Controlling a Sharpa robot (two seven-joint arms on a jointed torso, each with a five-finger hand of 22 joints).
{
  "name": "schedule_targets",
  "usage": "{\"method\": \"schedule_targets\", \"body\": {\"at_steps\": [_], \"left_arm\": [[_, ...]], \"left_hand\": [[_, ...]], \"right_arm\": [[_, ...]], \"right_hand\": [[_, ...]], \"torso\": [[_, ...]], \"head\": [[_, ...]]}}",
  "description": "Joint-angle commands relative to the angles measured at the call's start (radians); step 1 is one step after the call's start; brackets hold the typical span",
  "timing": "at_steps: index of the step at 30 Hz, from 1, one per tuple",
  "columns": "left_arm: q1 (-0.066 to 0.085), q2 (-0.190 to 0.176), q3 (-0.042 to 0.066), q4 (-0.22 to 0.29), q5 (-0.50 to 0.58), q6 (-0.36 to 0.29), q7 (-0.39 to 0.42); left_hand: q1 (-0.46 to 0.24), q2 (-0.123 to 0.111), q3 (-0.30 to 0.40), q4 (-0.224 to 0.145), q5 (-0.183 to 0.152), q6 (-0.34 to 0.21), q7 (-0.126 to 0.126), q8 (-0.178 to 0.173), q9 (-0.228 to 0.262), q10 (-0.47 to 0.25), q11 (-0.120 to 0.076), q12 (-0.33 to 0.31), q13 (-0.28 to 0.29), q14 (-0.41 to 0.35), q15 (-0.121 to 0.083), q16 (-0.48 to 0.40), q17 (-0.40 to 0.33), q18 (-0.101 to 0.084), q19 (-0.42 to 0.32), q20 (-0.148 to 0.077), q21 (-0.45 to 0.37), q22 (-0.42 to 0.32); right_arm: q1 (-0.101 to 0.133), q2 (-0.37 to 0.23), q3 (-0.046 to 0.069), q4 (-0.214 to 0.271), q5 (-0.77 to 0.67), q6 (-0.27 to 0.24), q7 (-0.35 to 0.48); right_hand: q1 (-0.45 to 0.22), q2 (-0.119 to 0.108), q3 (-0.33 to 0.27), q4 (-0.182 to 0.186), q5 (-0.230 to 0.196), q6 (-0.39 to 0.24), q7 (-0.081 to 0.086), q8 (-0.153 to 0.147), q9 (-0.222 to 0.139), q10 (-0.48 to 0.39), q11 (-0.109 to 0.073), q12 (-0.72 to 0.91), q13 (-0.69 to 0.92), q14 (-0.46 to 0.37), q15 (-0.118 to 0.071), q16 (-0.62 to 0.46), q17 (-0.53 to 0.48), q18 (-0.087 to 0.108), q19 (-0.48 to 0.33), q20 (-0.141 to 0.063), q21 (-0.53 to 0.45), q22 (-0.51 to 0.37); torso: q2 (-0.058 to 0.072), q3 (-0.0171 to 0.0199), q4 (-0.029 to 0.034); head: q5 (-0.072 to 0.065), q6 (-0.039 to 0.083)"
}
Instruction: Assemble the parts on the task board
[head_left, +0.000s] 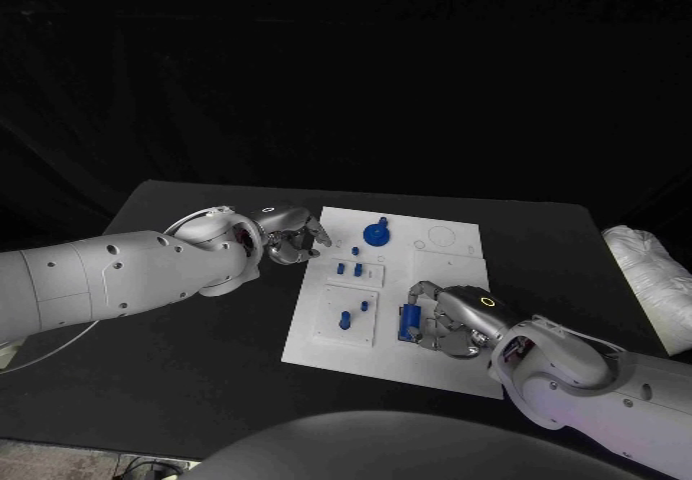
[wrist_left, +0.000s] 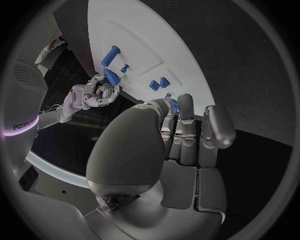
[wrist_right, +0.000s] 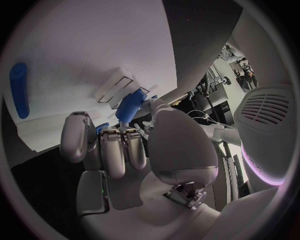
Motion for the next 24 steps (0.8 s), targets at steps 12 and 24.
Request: {"method": "schedule_targets", "body": {"at_steps": [12,24], "left_arm": [[-0.002,0.001,0.001,0.000,0.004,0.016,-0.003],[-0.002,-0.004,0.001,0.002,0.005,0.021,-0.006]], "left_hand": [[0.009,0.003,0.009,0.001,0.007,0.000,0.007,0.005,0.001,0.008,-0.001,0.006,0.000,-0.005,0.005,-0.007,-0.005,0.006,-0.002,0.007,-0.004,0.153],[0.010,0.004,0.010,0.001,0.007,0.000,0.007,0.005,0.001,0.008,-0.001,0.006,0.000,-0.005,0.005,-0.007,-0.005,0.006,-0.002,0.007,-0.004,0.153]], "right_arm": [[-0.002,-0.022,0.000,0.021,0.051,-0.038,0.064],[-0.002,-0.029,0.000,0.034,0.028,0.001,0.022]], "right_hand": [[-0.054,-0.002,0.015,0.003,-0.039,0.033,0.003,-0.033,-0.079,0.106,-0.009,0.004,0.263,0.104,-0.008,0.003,0.263,0.010,-0.001,-0.008,-0.005,0.157],[0.007,-0.025,-0.093,0.014,-0.494,-0.180,0.047,-0.161,-0.216,0.106,0.025,0.004,0.263,0.104,0.022,0.003,0.263,0.020,-0.033,0.017,-0.057,0.143]], "torso": [[0.001,-0.0006,-0.0009],[0.000,-0.0010,-0.0032]], "head": [[0.004,0.000],[0.001,0.000]]}}
